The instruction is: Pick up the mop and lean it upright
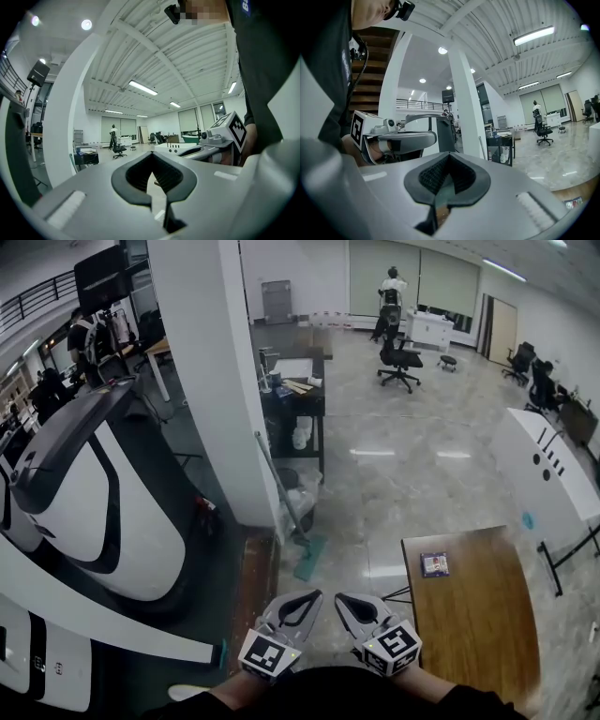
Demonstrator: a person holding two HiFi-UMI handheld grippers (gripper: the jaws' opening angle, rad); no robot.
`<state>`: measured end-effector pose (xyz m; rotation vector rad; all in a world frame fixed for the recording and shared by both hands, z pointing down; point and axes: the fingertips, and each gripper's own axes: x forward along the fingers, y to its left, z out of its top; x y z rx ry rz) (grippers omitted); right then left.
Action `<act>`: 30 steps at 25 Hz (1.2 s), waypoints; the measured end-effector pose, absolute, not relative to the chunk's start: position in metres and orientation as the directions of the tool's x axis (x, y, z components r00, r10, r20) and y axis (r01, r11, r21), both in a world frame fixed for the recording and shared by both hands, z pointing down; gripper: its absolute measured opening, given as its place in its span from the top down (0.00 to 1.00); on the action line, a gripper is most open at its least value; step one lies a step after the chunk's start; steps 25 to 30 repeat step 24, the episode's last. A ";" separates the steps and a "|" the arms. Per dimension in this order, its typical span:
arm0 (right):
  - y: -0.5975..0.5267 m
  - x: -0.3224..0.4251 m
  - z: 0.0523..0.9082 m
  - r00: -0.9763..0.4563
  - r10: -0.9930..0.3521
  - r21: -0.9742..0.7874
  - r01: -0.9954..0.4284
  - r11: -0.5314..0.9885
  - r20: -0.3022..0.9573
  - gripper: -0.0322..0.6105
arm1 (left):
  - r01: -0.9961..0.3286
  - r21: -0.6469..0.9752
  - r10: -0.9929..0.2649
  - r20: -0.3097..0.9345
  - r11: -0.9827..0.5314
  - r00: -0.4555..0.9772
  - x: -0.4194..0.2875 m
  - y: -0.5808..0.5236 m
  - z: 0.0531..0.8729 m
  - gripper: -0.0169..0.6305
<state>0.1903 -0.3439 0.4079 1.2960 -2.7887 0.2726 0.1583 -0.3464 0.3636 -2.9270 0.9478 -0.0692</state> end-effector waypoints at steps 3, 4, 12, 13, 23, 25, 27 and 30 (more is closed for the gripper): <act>-0.339 0.187 0.408 -0.658 -0.743 -0.136 -0.753 0.644 0.124 0.95 | -0.584 -0.064 -0.587 0.025 -0.809 0.810 0.160 -0.341 0.365 0.95; -0.339 0.187 0.409 -0.660 -0.740 -0.137 -0.751 0.646 0.126 0.95 | -0.584 -0.060 -0.586 0.029 -0.810 0.810 0.159 -0.340 0.367 0.95; -0.337 0.184 0.409 -0.681 -0.721 -0.140 -0.732 0.667 0.129 0.95 | -0.590 -0.053 -0.592 0.044 -0.806 0.805 0.158 -0.336 0.373 0.95; -0.337 0.184 0.409 -0.683 -0.719 -0.141 -0.730 0.668 0.131 0.95 | -0.592 -0.055 -0.594 0.044 -0.804 0.803 0.157 -0.335 0.373 0.95; -0.333 0.183 0.412 -0.693 -0.706 -0.145 -0.721 0.677 0.145 0.95 | -0.607 -0.040 -0.609 0.037 -0.793 0.793 0.154 -0.330 0.372 0.94; -0.333 0.182 0.412 -0.693 -0.706 -0.145 -0.721 0.677 0.146 0.95 | -0.608 -0.039 -0.610 0.036 -0.793 0.792 0.153 -0.330 0.372 0.95; -0.333 0.182 0.412 -0.693 -0.706 -0.145 -0.721 0.677 0.146 0.95 | -0.608 -0.039 -0.610 0.036 -0.793 0.792 0.153 -0.330 0.372 0.95; -0.333 0.182 0.412 -0.693 -0.706 -0.145 -0.721 0.677 0.146 0.95 | -0.608 -0.039 -0.610 0.036 -0.793 0.792 0.153 -0.330 0.372 0.95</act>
